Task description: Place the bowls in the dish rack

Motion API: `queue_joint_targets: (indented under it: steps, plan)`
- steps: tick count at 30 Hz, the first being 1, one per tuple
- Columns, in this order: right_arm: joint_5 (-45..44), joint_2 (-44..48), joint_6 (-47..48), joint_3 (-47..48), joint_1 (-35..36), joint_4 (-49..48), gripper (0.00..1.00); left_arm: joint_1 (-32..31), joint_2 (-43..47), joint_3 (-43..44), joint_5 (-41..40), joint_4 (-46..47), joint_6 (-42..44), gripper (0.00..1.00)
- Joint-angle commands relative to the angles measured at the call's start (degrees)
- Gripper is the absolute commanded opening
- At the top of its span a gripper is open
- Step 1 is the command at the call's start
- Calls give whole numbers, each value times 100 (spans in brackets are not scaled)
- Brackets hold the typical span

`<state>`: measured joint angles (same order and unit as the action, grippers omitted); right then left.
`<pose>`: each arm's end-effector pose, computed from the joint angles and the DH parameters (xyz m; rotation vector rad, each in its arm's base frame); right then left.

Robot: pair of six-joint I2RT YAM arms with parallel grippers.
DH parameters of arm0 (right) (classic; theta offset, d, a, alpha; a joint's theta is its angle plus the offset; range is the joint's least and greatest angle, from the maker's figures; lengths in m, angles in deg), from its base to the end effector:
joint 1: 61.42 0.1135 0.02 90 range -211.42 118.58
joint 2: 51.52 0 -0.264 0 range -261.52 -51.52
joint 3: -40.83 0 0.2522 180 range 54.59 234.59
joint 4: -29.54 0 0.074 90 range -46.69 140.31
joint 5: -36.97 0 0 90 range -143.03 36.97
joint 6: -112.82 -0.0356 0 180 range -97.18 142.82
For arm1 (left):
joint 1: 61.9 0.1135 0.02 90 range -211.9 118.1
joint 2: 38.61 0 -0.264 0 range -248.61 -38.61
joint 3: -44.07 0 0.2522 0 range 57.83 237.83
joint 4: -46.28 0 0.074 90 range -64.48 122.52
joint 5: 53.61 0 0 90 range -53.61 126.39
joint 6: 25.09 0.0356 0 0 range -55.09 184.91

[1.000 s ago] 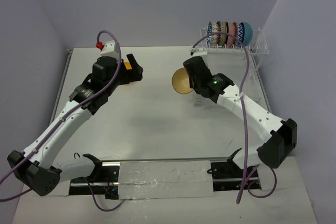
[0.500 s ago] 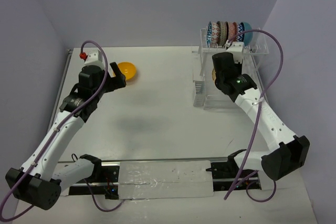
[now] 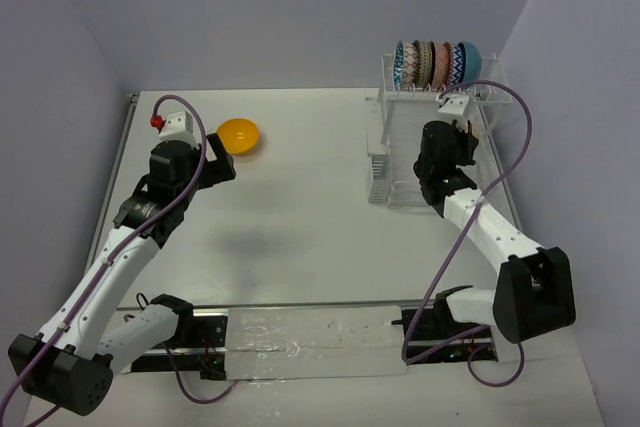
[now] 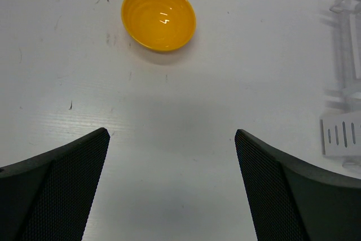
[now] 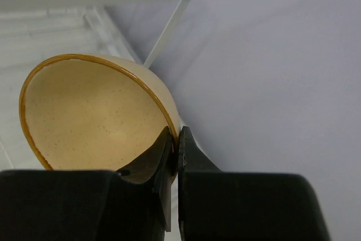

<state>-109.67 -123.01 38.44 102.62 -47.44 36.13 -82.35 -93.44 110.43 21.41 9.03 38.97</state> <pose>0.2737 0.0375 0.2951 0.2279 1.8051 -0.9271 0.2025 -0.0657 0.3327 -0.2615 1.9954 -0.2539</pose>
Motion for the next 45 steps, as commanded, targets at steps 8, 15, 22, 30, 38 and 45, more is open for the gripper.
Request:
queue_joint_targets:
  steps: [8, 15, 22, 30, 38, 45]
  plan:
    - [108, -515, 1830, -760, -211, -4581, 0, 14, 34, -39, -216, 248, 132, 99]
    - [461, -1104, 2612, -997, -220, -5732, 0, 32, -45, -48, -251, 239, 132, 99]
    - [347, -1622, 2728, -1383, -220, -6058, 0, 41, -72, -57, -277, 248, 150, 99]
    - [-241, -2571, 3183, -1314, -229, -6918, 0, 41, -19, -83, -259, 248, 150, 99]
    - [-260, -2871, 3685, -1156, -255, -7509, 0, 41, 16, -101, -251, 266, 159, 99]
    - [-268, -3143, 4116, -928, -281, -7877, 0, 41, -2, -109, -216, 274, 150, 99]
